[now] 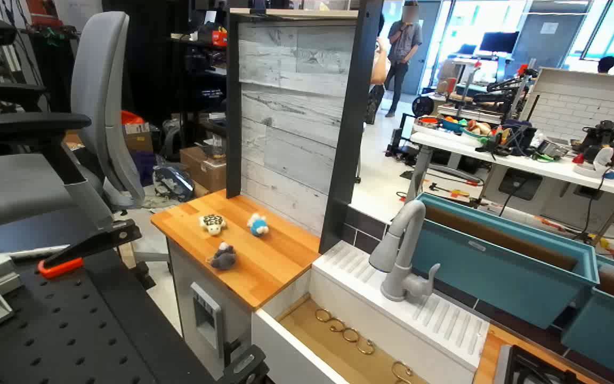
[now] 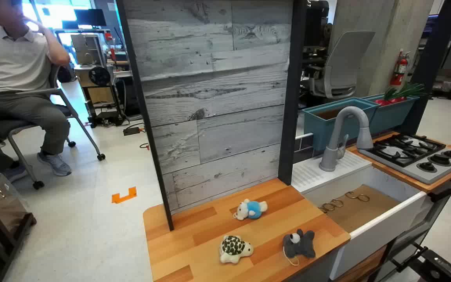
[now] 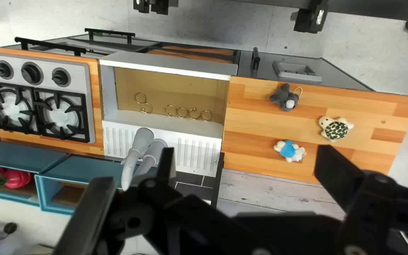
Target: Move the blue and white plush toy to the right
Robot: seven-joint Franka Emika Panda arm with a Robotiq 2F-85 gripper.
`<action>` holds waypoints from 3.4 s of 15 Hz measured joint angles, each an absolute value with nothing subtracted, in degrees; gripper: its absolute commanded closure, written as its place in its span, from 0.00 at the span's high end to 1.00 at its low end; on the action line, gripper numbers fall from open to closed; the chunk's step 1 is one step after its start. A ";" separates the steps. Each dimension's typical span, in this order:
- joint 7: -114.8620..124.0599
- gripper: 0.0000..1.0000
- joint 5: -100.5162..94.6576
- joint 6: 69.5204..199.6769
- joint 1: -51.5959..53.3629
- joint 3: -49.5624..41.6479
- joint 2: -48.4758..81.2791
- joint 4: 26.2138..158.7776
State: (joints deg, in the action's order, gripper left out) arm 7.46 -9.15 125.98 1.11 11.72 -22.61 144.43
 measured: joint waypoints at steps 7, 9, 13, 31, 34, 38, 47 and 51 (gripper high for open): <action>7.46 1.00 -9.15 125.98 1.11 11.72 -22.62 144.18; 7.46 1.00 -9.15 125.98 1.11 11.72 -22.62 144.18; 7.46 1.00 -9.15 125.98 1.11 11.72 -22.62 144.18; 11.99 1.00 -22.92 142.08 0.23 6.99 11.85 137.06; 10.68 1.00 -22.38 146.95 2.15 5.55 21.58 131.69; 8.06 1.00 -20.90 147.49 5.24 4.54 32.64 122.06; 2.38 1.00 -20.92 147.51 12.00 2.56 50.40 102.36; -1.68 1.00 -20.99 147.52 12.70 2.56 56.10 96.67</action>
